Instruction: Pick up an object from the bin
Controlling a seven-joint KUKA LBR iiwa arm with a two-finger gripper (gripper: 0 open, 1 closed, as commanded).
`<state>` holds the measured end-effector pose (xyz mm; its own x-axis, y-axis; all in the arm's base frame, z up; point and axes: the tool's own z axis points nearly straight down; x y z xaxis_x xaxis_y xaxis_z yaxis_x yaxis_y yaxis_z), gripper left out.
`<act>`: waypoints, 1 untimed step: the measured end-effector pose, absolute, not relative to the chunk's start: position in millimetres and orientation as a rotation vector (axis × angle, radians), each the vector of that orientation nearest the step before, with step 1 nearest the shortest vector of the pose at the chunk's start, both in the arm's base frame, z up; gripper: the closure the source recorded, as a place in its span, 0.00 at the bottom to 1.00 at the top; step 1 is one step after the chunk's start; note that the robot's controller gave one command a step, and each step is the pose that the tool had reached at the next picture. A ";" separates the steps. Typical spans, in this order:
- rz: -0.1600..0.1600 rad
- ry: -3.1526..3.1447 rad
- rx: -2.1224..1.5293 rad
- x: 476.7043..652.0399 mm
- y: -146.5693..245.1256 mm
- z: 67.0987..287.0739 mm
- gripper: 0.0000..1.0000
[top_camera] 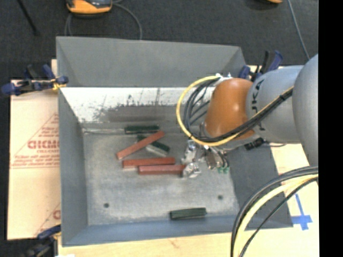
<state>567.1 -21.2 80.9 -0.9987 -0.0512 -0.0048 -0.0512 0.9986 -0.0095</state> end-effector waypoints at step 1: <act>-0.015 3.135 -0.083 567.2 -21.1 80.9 1.00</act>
Offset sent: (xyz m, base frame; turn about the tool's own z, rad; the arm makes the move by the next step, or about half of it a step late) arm -0.0074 -0.0027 0.1273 0.0194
